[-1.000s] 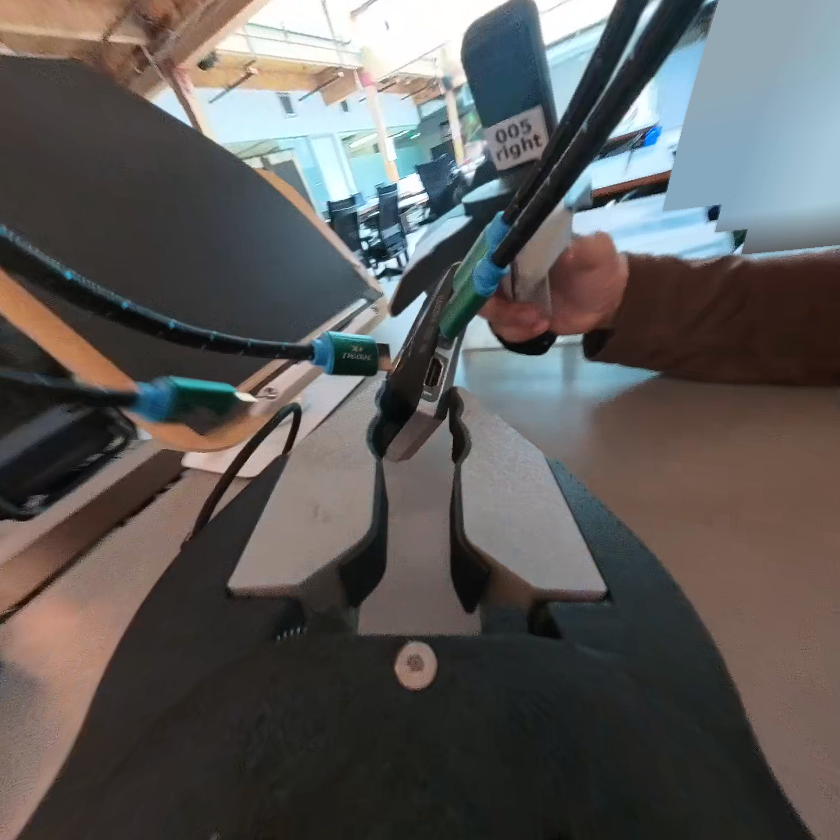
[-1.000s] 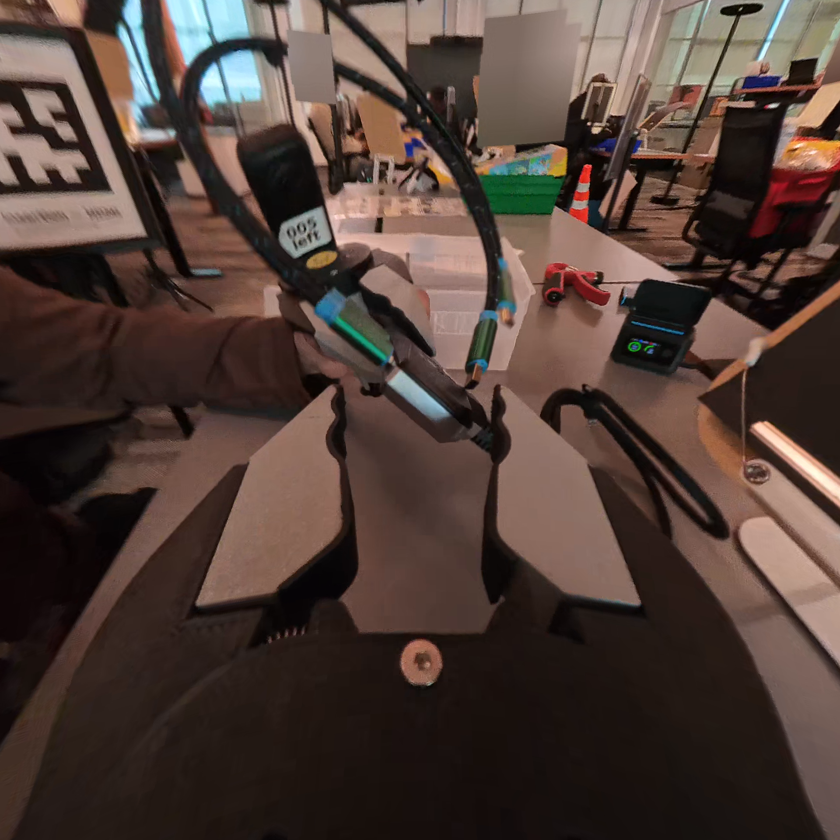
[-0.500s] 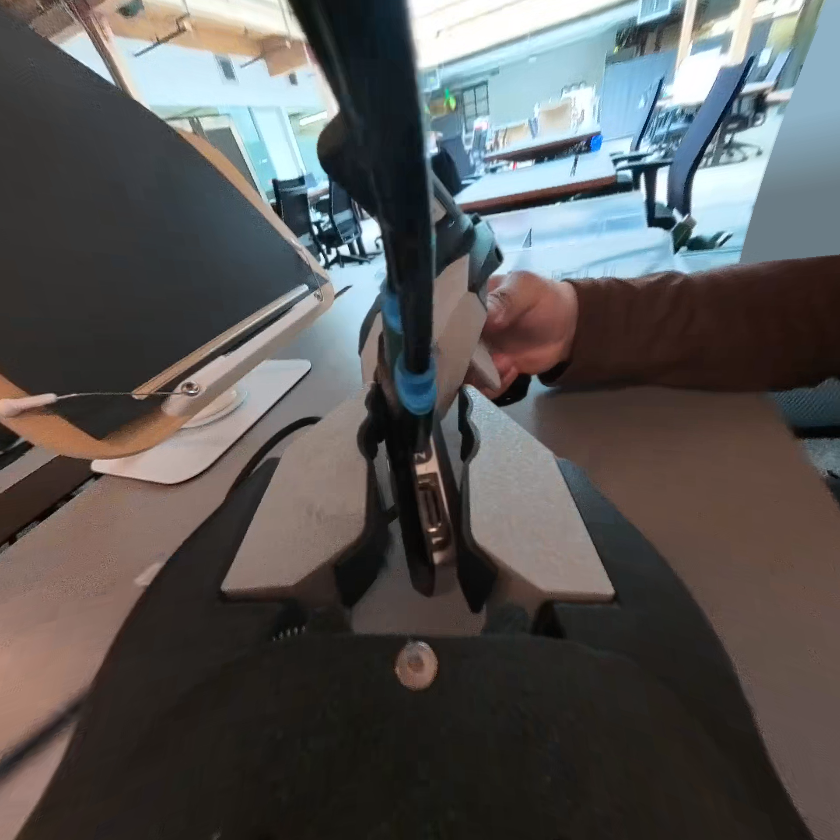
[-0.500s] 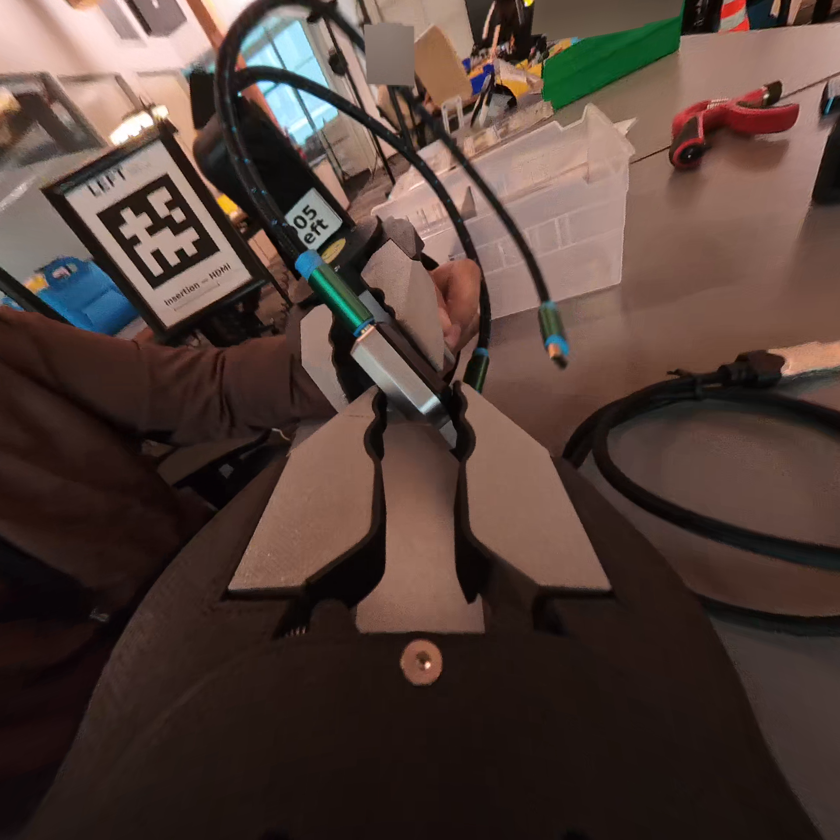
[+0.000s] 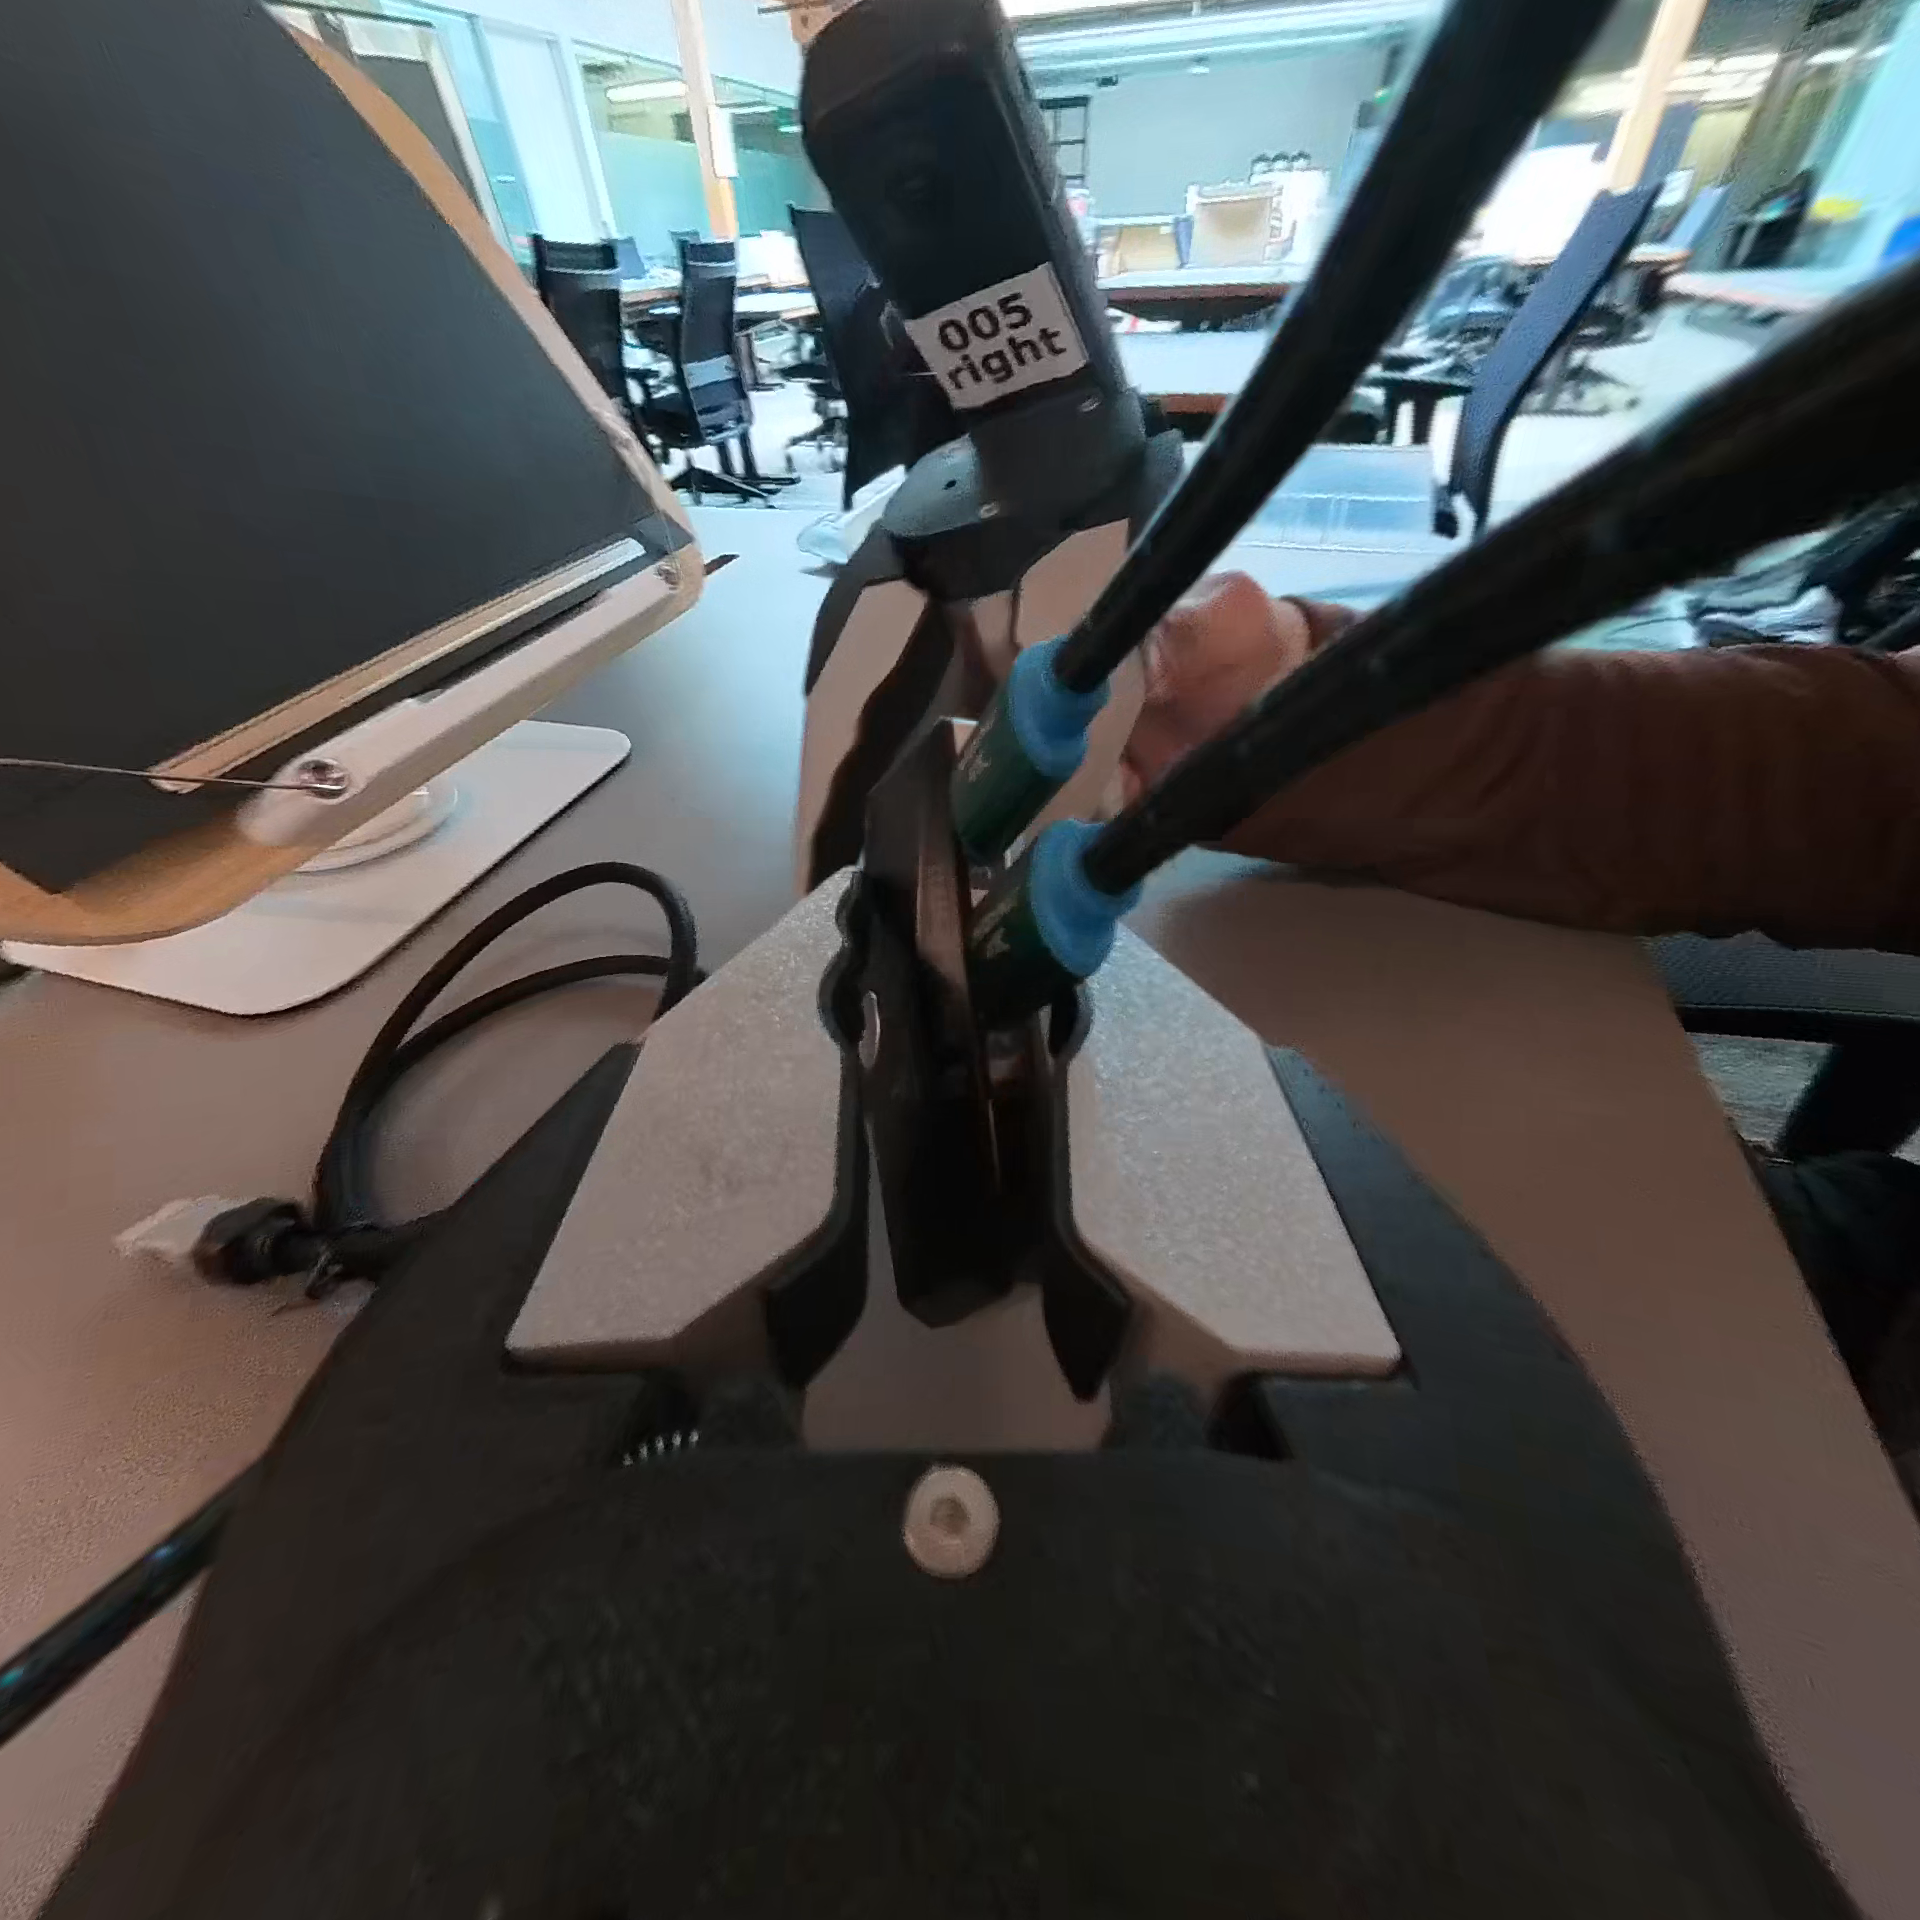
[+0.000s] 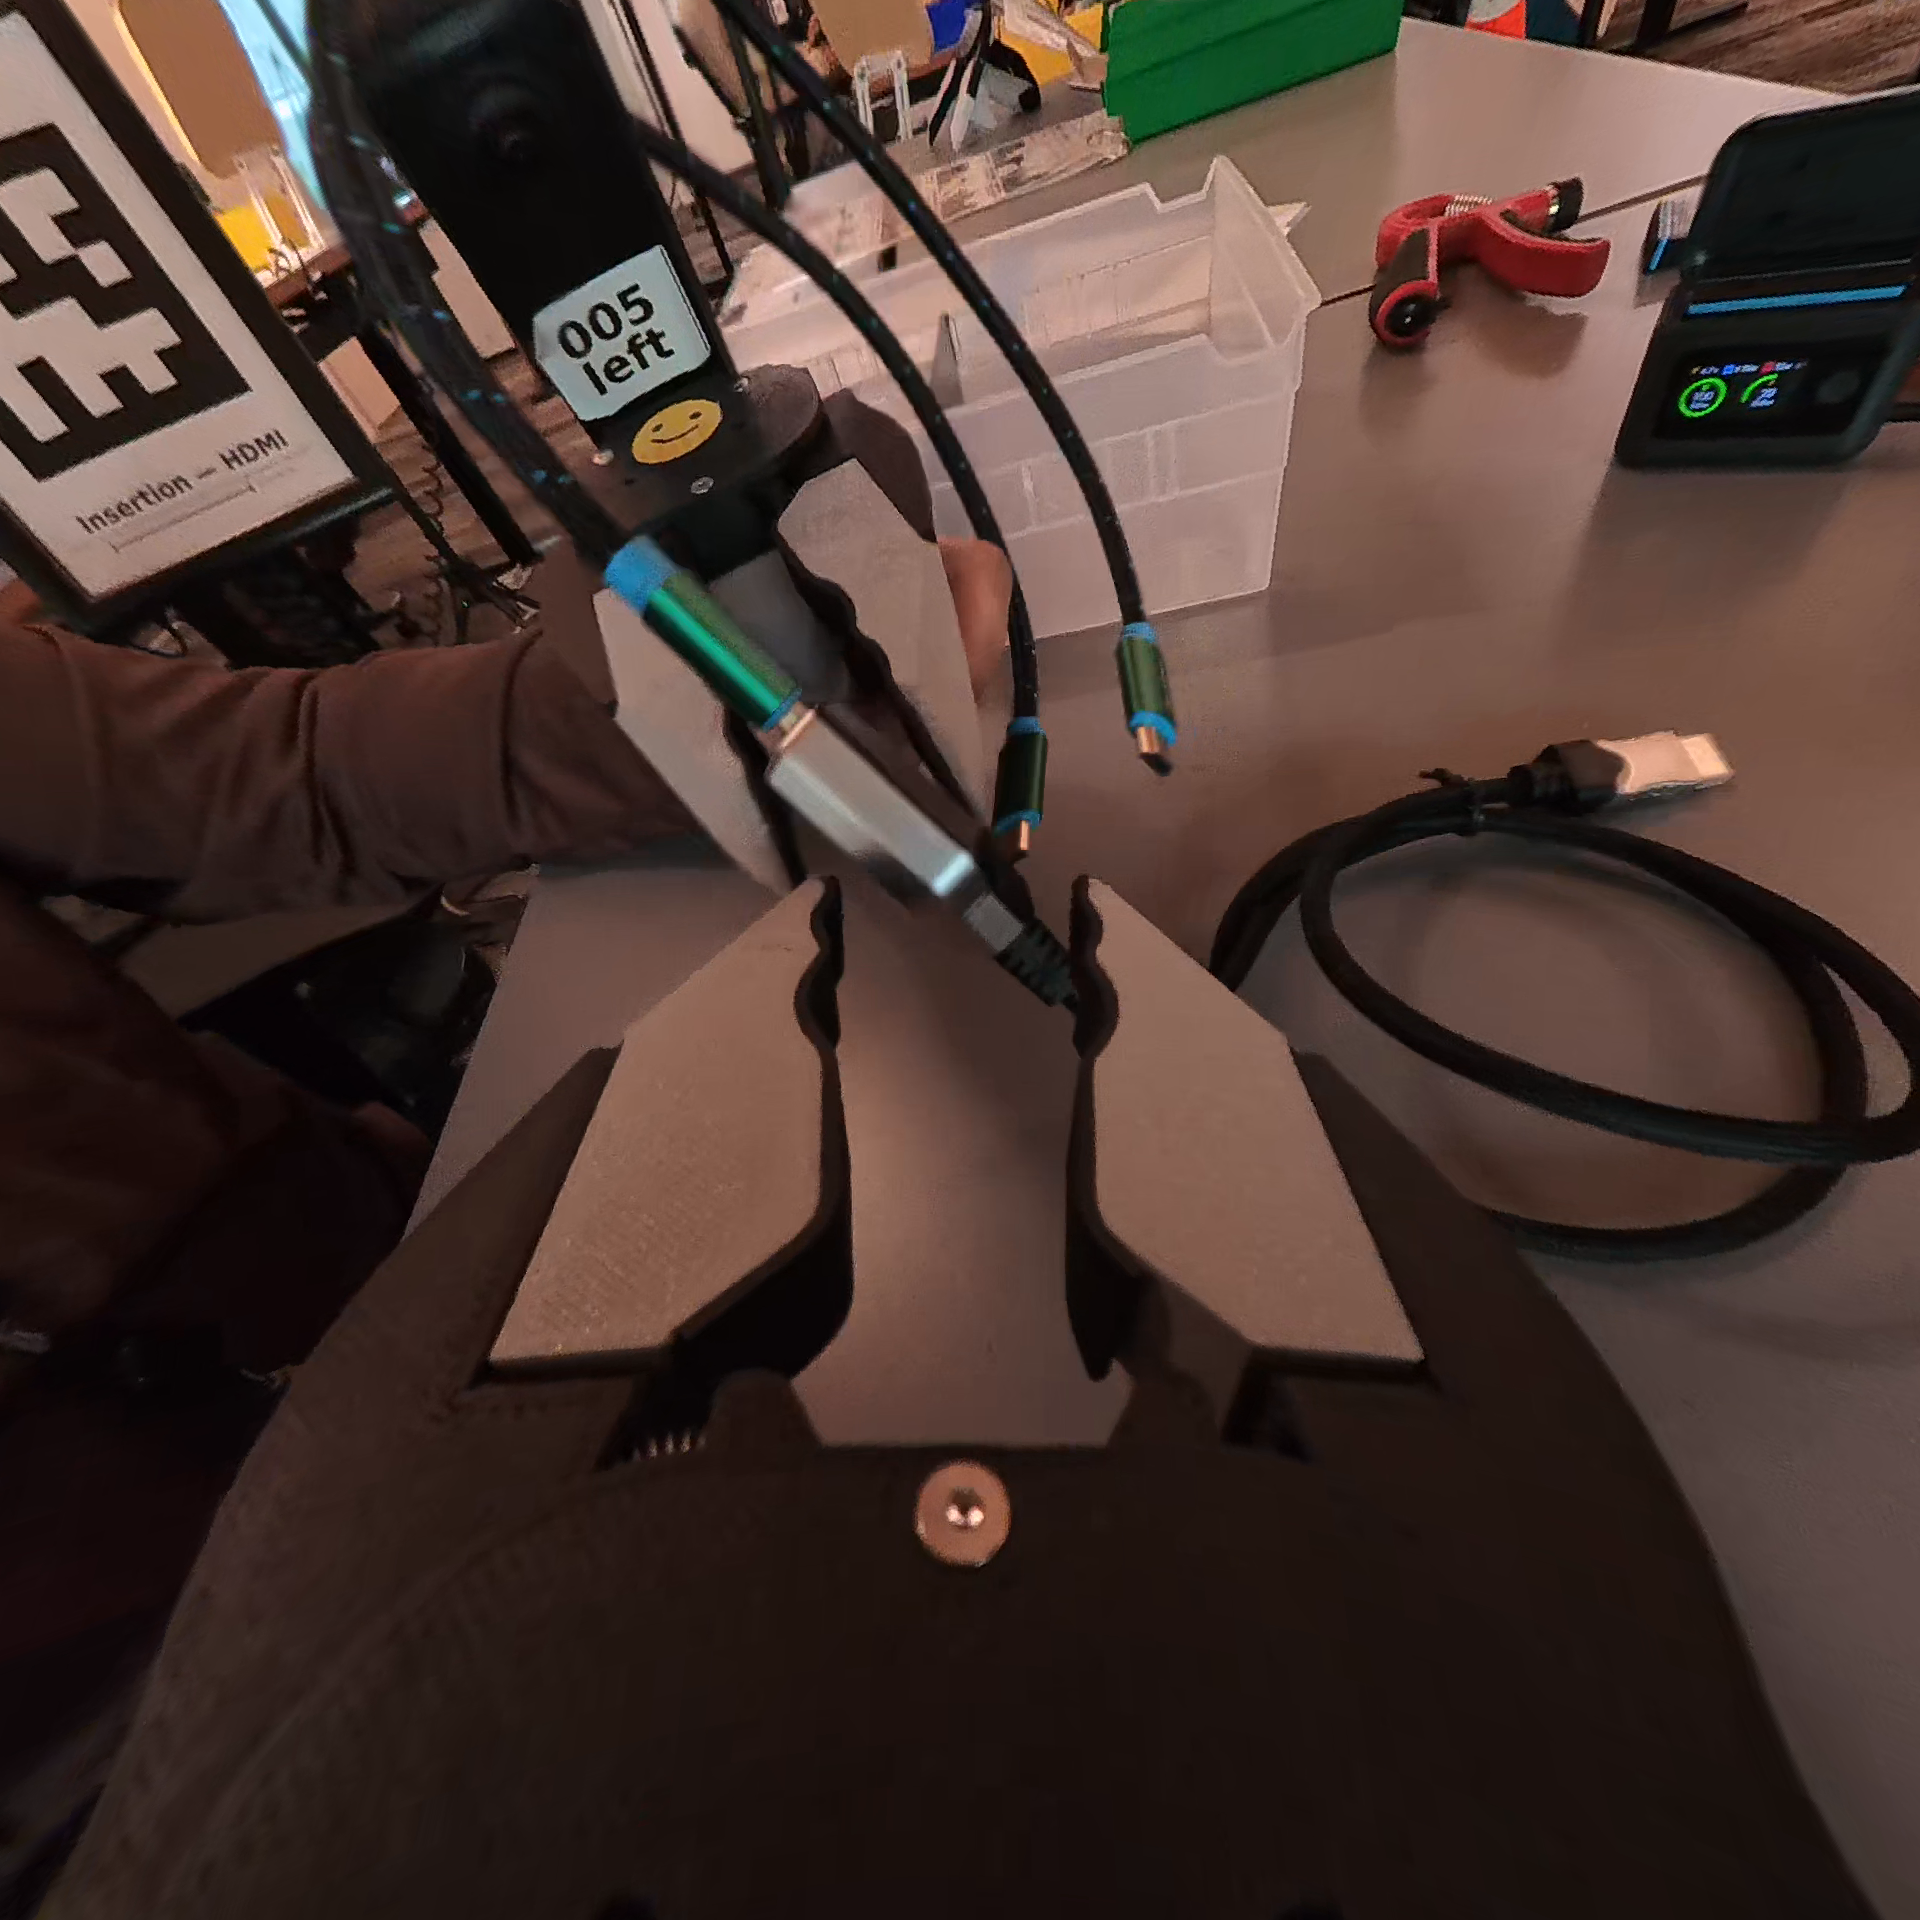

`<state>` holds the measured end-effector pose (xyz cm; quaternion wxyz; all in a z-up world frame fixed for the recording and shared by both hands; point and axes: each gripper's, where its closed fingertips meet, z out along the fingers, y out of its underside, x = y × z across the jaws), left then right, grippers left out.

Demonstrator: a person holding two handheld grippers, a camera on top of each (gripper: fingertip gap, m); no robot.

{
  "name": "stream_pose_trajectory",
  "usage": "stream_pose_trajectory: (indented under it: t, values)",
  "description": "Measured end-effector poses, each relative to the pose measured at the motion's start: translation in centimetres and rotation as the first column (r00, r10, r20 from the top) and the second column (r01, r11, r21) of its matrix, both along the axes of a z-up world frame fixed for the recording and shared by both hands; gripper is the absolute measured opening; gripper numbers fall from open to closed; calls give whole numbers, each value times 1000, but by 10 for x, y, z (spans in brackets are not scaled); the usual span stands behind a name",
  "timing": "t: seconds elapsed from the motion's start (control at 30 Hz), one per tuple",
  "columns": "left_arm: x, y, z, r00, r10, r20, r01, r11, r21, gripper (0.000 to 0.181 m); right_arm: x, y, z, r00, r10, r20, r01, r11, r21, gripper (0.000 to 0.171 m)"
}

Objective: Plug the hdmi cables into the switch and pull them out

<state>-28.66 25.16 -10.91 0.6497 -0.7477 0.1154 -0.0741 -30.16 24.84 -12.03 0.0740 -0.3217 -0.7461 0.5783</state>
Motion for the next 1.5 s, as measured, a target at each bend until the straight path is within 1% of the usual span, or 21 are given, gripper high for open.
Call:
stream_pose_trajectory:
  t: [0.07,0.17,0.23,0.27,0.33,0.4,0.43,0.47,0.53,0.67,0.77,0.83,0.93,0.97,1.0,1.1,1.23,1.4,1.47,1.5]
  values:
    - [-8,-3,3,1000,28,-3,-28,1000,12,29,4,8,7,1000,5,-26,-5,1000,-20,40]
    - [-13,-8,11,998,18,63,-20,999,30,26,10,18,32,992,1,-124,-16,993,-114,44]
    - [-10,-10,10,996,-12,87,11,1000,15,26,17,12,45,982,31,-185,-60,986,-154,46]
    - [-5,-11,10,994,-44,98,44,999,7,26,21,5,46,978,54,-201,-82,987,-136,46]
    - [4,-13,10,982,-105,155,109,994,-15,26,22,-8,40,974,78,-214,-95,993,-71,41]
    - [11,-16,16,956,-160,244,165,986,0,26,22,-22,33,973,111,-201,-123,991,-51,35]
    - [10,-18,19,943,-173,285,178,984,9,26,20,-23,35,974,97,-205,-114,991,-69,25]
    - [9,-20,23,930,-185,318,186,982,26,26,16,-21,38,976,74,-206,-96,991,-97,18]
    - [3,-17,27,919,-169,357,161,985,52,25,9,-18,42,986,43,-161,-70,984,-166,19]
    - [-14,-10,23,950,-65,306,49,997,60,24,-7,-6,47,997,-24,-75,-4,935,-355,19]
    - [-17,-7,18,967,-31,251,19,999,49,33,-8,2,51,999,-22,-45,-1,891,-454,19]
    - [-15,-6,17,971,-33,237,22,998,51,34,-8,5,54,999,-25,-45,1,877,-480,19]
    - [-14,-6,17,973,-34,229,21,998,59,34,-9,6,56,998,-32,-53,1,863,-505,18]
    - [-15,-6,16,975,-34,222,23,998,55,32,-10,6,56,998,-34,-50,4,860,-511,18]
    - [-14,-8,16,978,-47,205,38,998,44,25,-11,5,54,998,-36,-46,8,859,-511,19]
    - [-19,-12,15,987,-28,157,25,1000,18,23,-11,2,53,998,-31,-57,0,878,-479,19]
    - [-22,-14,21,977,-31,210,21,998,52,20,-7,1,51,995,-22,-99,-21,911,-411,20]
    - [-18,-12,26,991,-8,130,-6,995,103,20,-4,2,50,998,35,-50,-56,869,-491,20]
    - [-14,-13,29,989,-39,145,20,992,125,20,-2,0,47,998,56,-34,-65,873,-484,19]
    - [-14,-13,30,985,-45,169,23,991,133,20,-2,-3,42,998,61,-27,-67,889,-454,19]
